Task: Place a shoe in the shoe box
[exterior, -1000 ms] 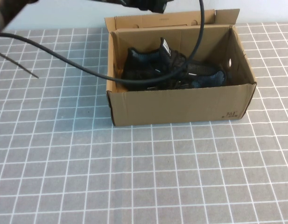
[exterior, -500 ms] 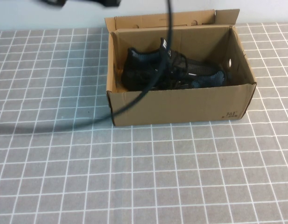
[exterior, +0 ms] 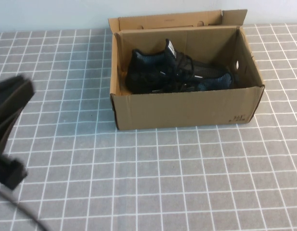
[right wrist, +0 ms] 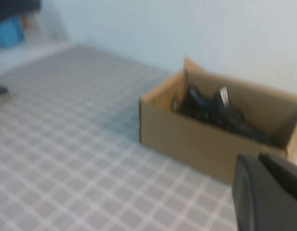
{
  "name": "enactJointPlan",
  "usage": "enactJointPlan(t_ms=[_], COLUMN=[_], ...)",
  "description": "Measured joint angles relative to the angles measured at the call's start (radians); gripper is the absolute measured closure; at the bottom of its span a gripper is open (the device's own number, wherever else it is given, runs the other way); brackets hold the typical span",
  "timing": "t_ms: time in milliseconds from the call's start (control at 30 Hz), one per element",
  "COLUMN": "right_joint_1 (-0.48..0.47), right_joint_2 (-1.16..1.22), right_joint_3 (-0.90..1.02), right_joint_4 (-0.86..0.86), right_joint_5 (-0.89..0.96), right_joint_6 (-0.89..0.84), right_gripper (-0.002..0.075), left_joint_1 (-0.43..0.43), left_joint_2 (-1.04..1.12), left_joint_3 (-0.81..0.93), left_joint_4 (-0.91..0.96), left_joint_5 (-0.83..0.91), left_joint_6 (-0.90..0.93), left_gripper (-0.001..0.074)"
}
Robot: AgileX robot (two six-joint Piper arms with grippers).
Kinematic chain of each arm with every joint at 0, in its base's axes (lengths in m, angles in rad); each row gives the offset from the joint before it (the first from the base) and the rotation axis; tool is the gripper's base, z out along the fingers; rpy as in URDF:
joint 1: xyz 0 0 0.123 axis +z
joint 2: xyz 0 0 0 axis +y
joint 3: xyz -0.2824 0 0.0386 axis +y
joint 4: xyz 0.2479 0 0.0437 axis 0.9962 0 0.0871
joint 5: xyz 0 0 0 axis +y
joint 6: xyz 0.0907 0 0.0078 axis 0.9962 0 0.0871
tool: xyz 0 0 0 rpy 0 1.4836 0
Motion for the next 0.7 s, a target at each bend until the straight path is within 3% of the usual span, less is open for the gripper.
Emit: enactJointPlan(t_ms=[267,467,700], right_joint_1=[0.0,0.0,0.0], right_joint_2=[-0.011,-0.005,-0.003], right_joint_3=[0.316,0.559,0.709], right_joint_4=[0.12,0.134,0.141], right_joint_5=[-0.45,-0.832,-0.972], right_joint_6=[-0.016,-0.016,-0.016], right_gripper=[0.0742,0.0742,0.0742], left_joint_1=[0.0,0.0,0.0], left_joint_2=[-0.252,-0.308,-0.311], left_joint_3=[0.317,0.493,0.655], left_joint_4=[-0.011,-0.019,-0.028], left_joint_5=[-0.22,-0.36,-0.461], left_joint_6=[-0.001,-0.001,-0.001], left_gripper=[0.0735,0.0734,0.0736])
